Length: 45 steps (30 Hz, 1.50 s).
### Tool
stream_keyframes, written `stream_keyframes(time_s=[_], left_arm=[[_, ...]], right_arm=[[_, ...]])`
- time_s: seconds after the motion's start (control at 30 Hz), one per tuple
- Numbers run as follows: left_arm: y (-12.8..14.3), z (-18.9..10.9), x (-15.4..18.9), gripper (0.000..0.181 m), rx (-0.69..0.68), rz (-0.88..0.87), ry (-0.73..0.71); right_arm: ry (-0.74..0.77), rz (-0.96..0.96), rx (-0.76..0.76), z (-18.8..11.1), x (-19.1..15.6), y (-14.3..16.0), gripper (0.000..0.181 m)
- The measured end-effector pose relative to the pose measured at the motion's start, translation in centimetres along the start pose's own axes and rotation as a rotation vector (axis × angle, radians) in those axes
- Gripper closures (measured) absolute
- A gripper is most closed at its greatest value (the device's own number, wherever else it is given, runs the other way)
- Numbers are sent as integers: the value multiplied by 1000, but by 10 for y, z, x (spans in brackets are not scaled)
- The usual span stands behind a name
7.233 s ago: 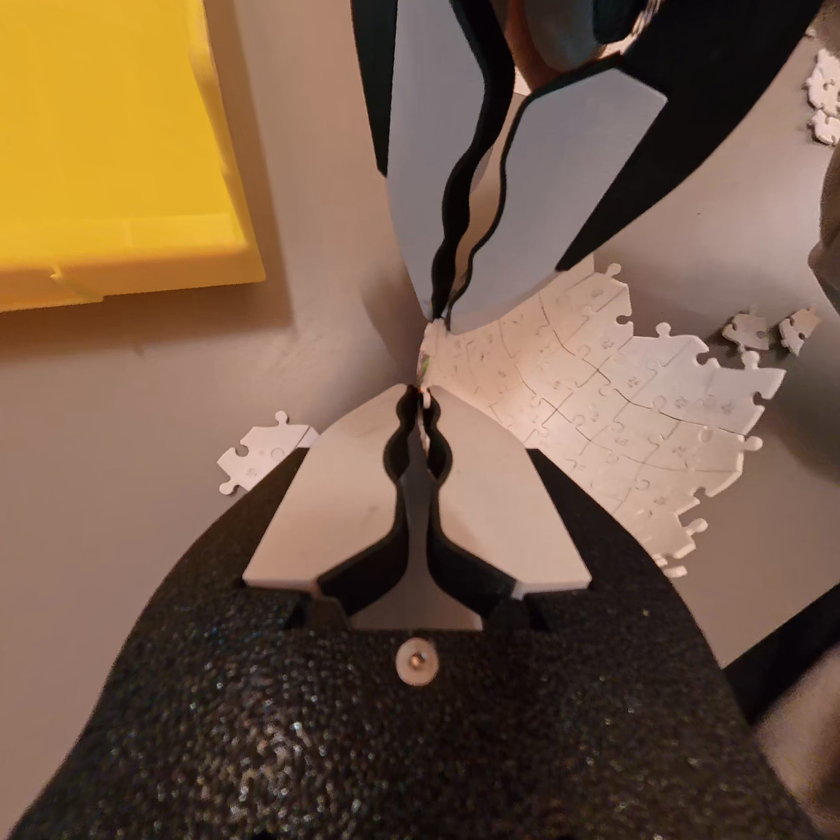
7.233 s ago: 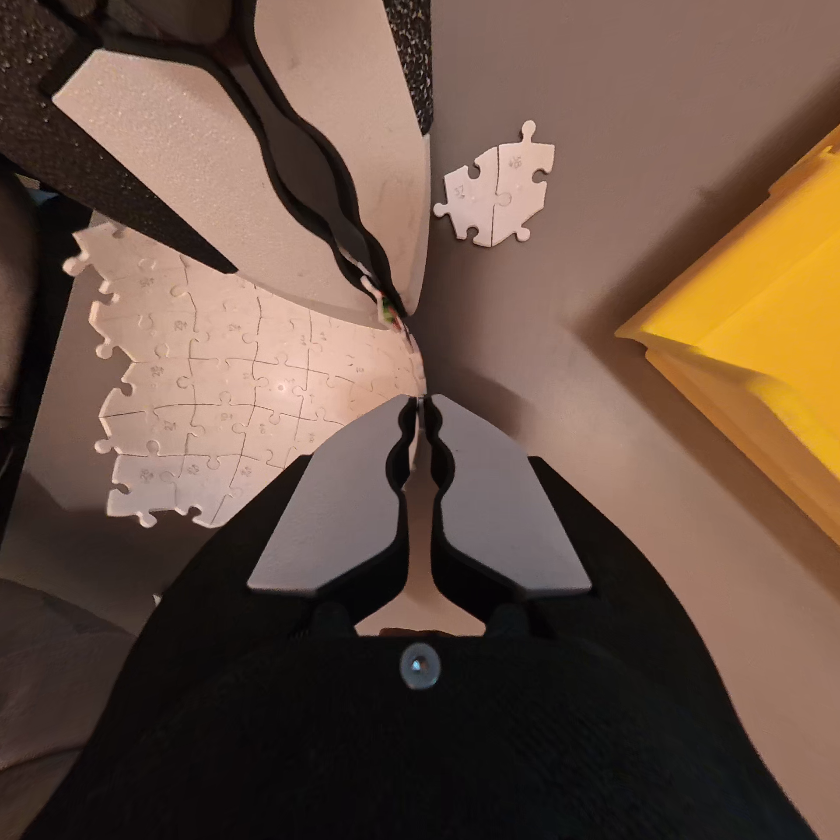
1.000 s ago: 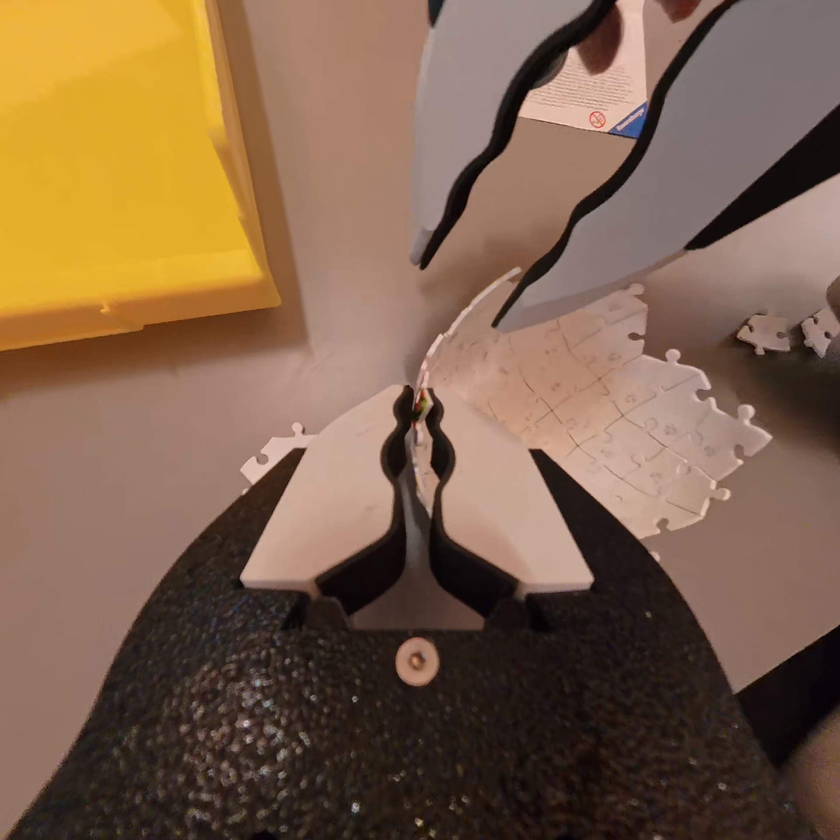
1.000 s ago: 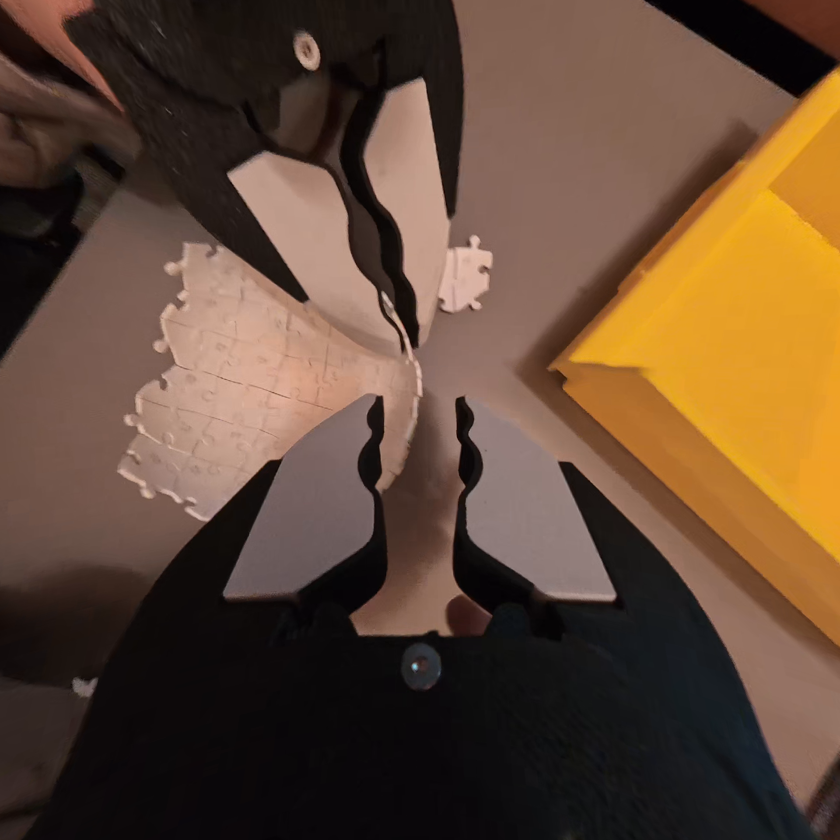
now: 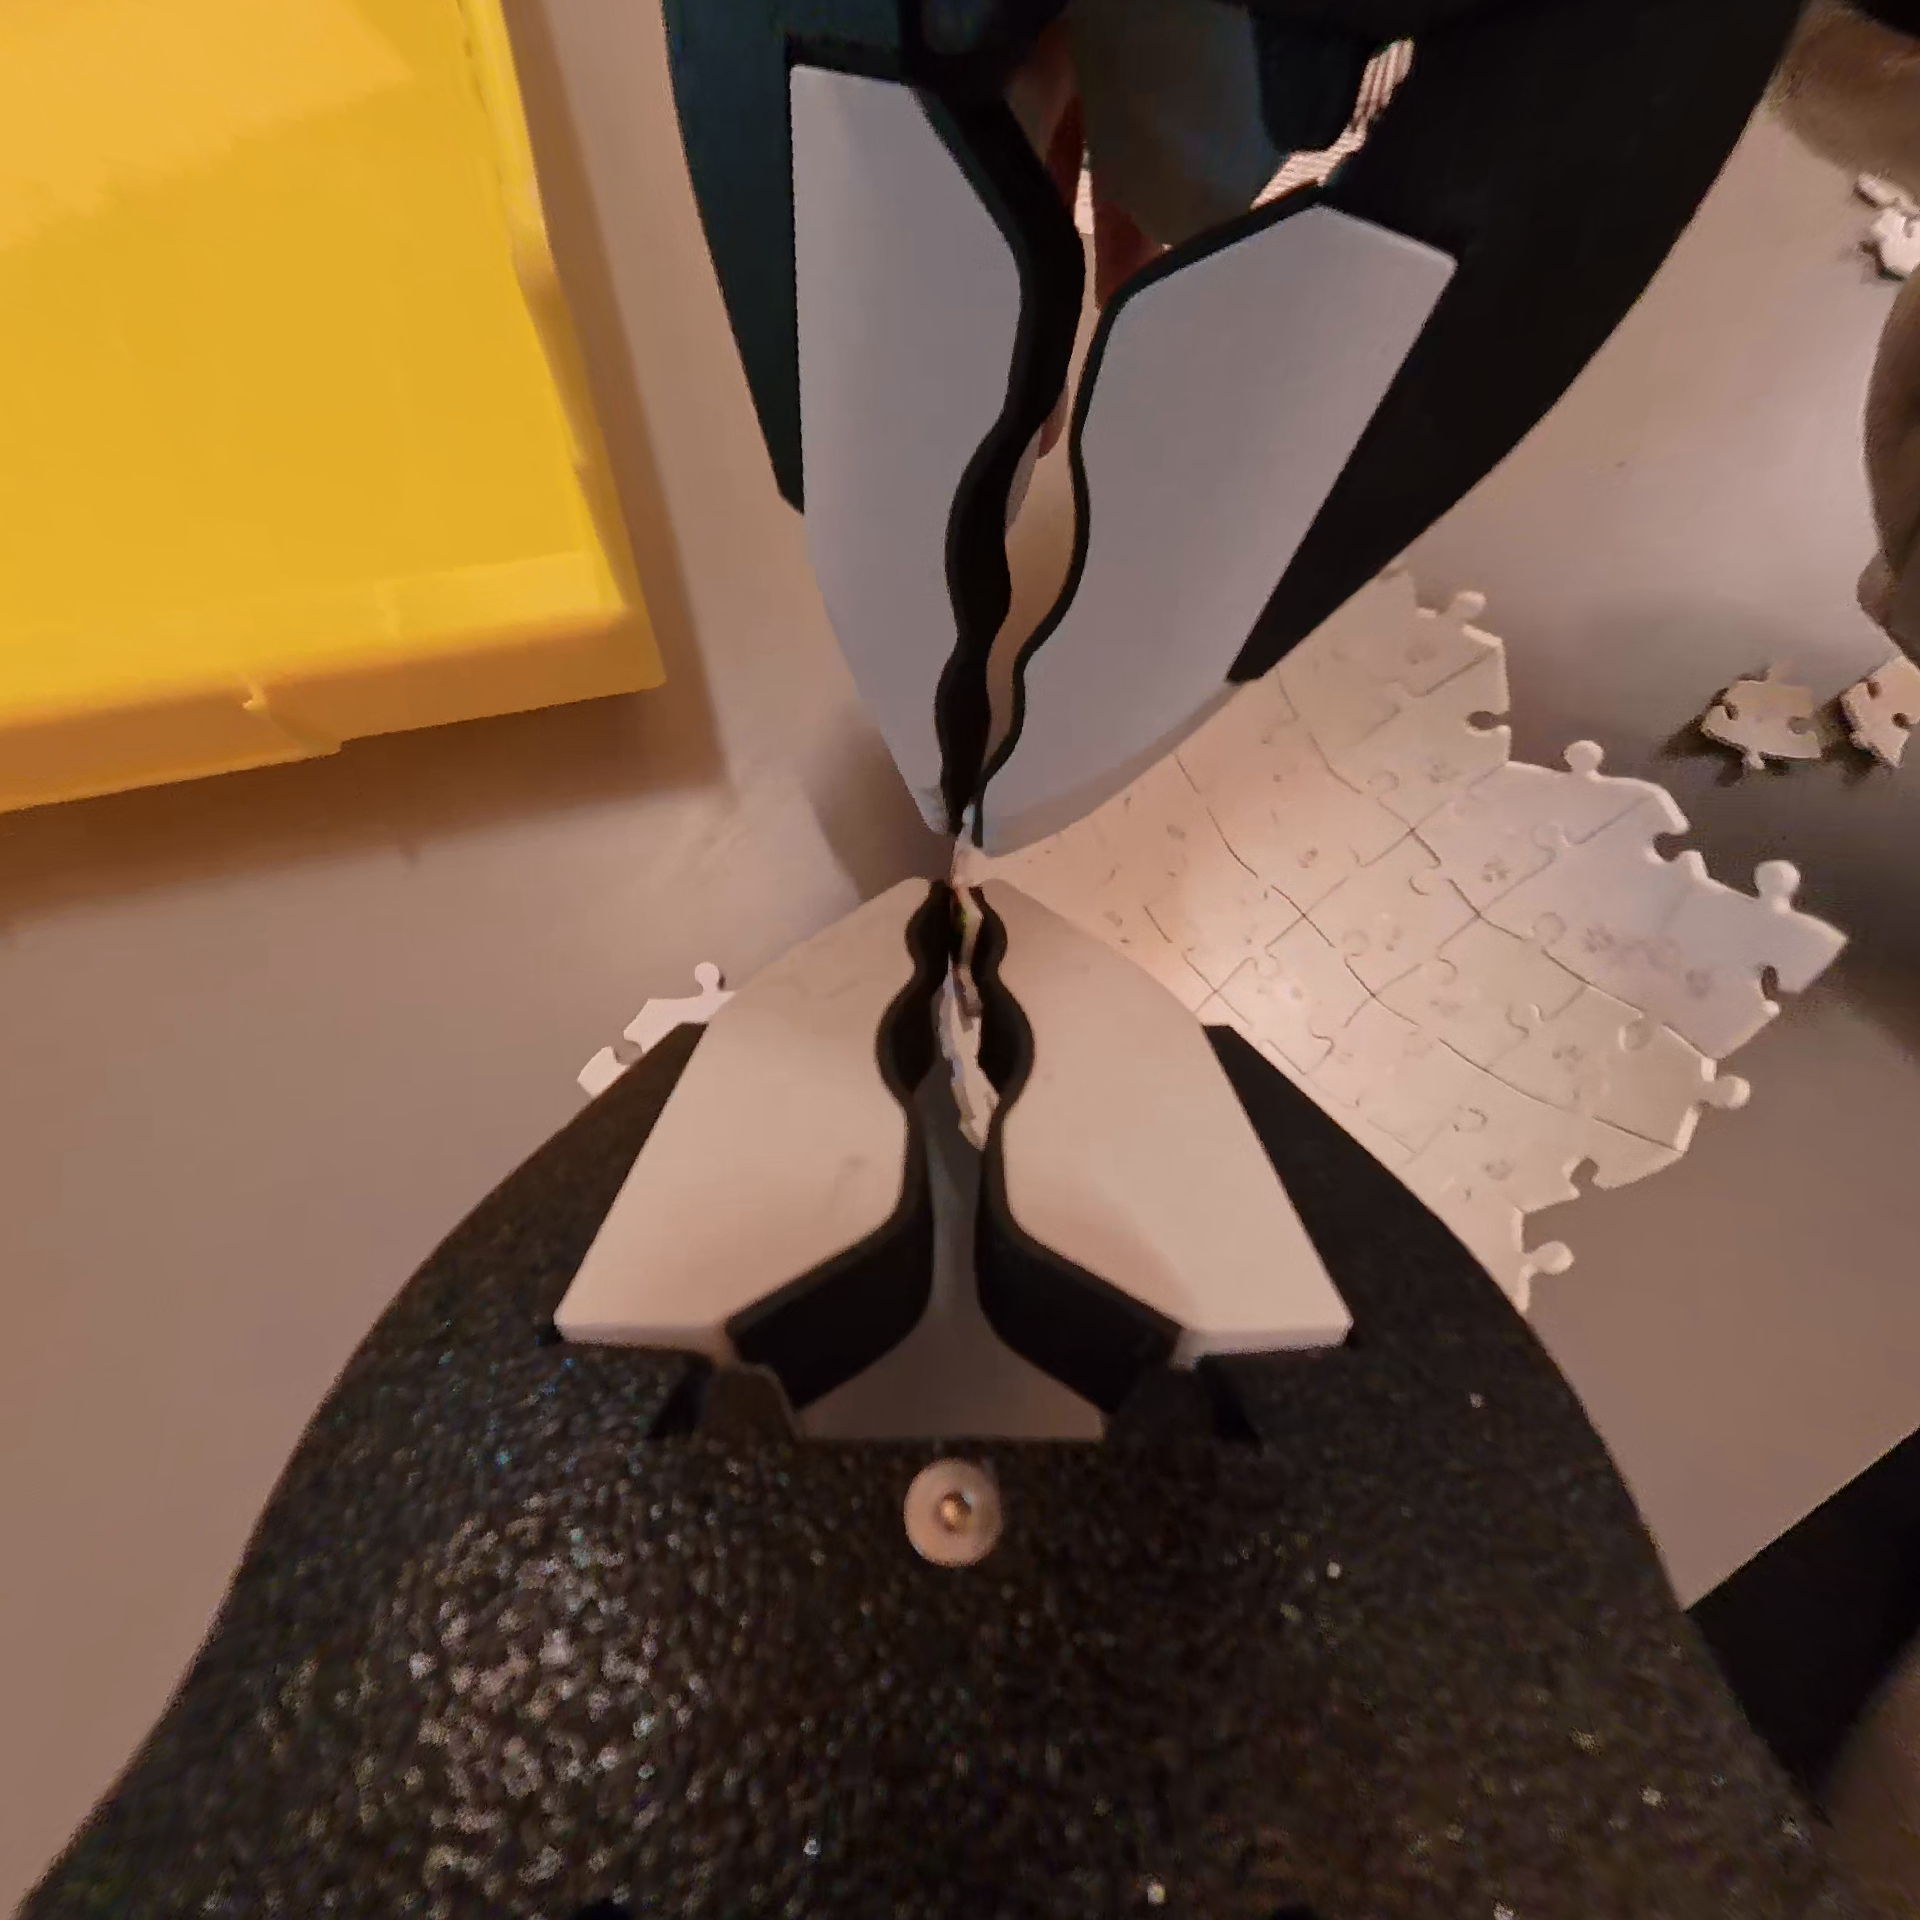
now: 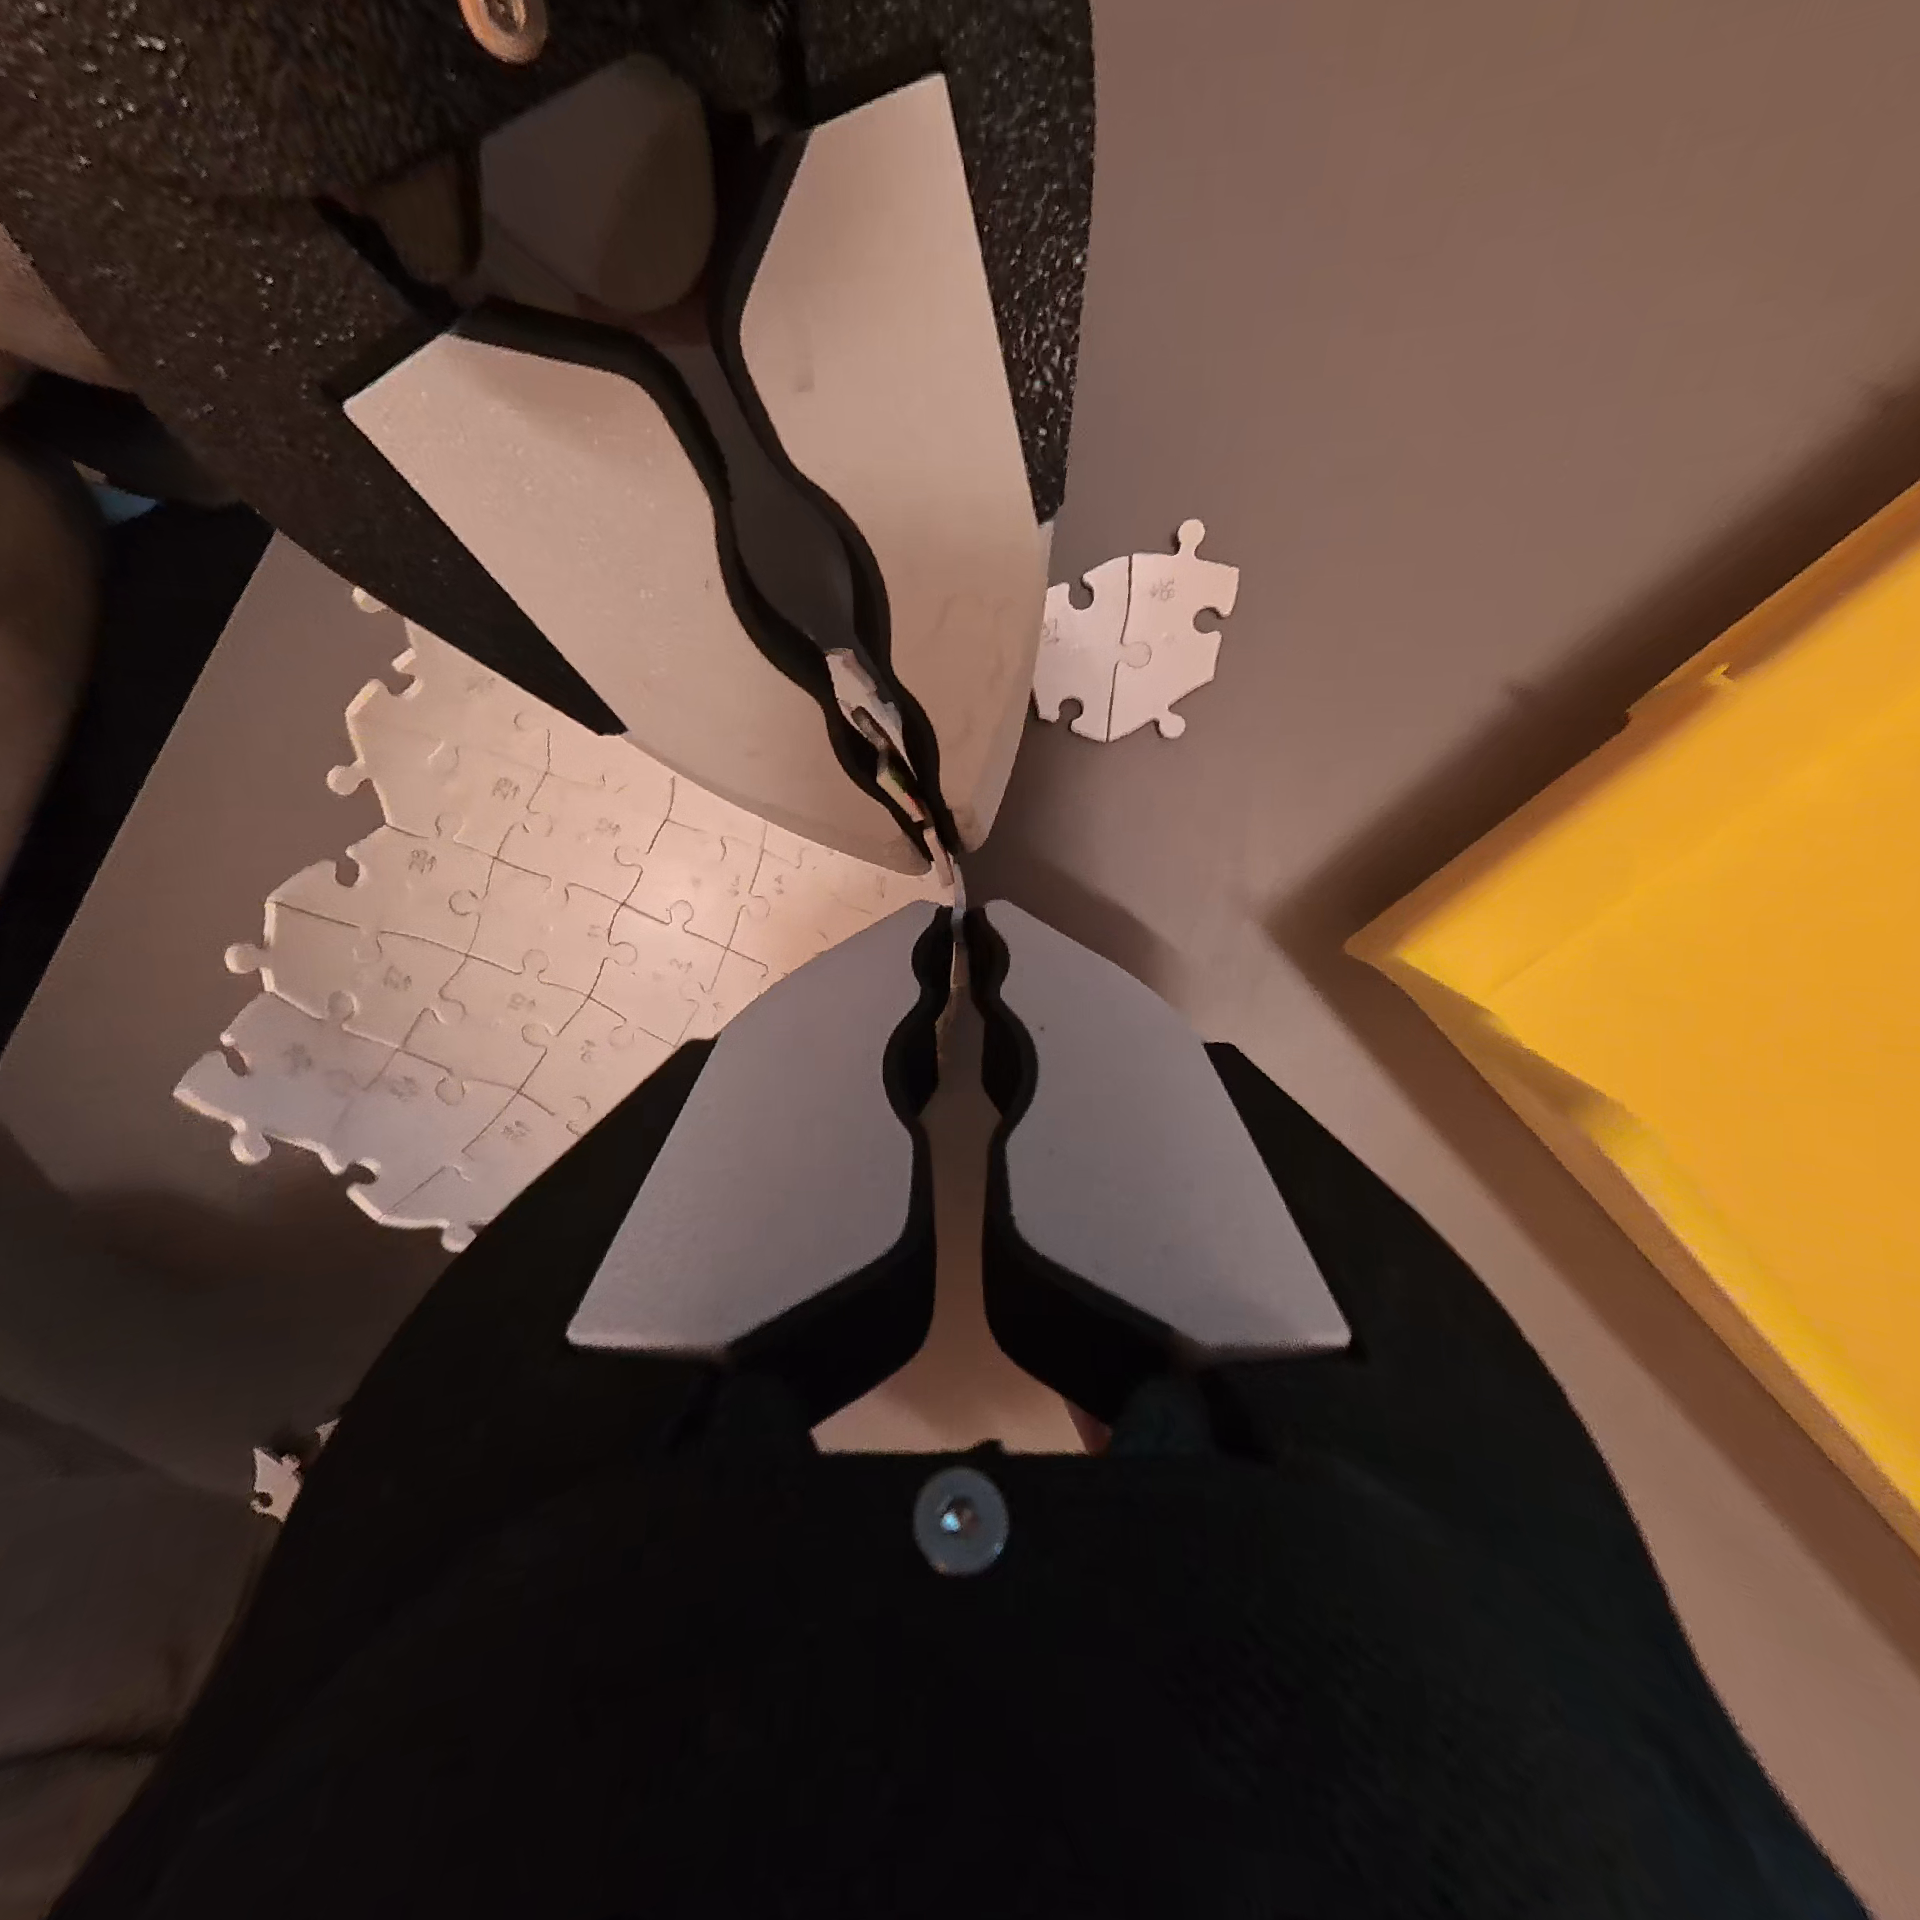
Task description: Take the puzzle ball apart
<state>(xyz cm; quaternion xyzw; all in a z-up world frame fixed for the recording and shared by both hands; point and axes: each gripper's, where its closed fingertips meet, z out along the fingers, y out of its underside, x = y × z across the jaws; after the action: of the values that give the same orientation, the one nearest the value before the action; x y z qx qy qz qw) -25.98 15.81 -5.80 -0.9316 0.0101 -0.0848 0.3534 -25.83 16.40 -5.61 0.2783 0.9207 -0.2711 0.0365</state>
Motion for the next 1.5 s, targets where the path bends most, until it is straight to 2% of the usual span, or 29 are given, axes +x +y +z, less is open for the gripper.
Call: stream_keyframes(time_s=[0.5, 0.8, 1.17, 1.3, 1.5], left_arm=[[1, 3, 3, 179, 18, 192, 5], [2, 0, -1, 170, 39, 122, 35], [5, 1, 4, 166, 10, 128, 59], [7, 3, 6, 166, -18, 168, 49], [14, 6, 7, 177, -80, 183, 46]], right_arm=[[-26, -1, 35, 1, -5, 0, 178], [-36, 8, 46, 0, -6, -1, 178], [-24, 18, 27, 0, -7, 0, 178], [-37, 10, 48, 0, -10, -4, 178], [-33, -1, 43, 1, -11, -6, 177]])
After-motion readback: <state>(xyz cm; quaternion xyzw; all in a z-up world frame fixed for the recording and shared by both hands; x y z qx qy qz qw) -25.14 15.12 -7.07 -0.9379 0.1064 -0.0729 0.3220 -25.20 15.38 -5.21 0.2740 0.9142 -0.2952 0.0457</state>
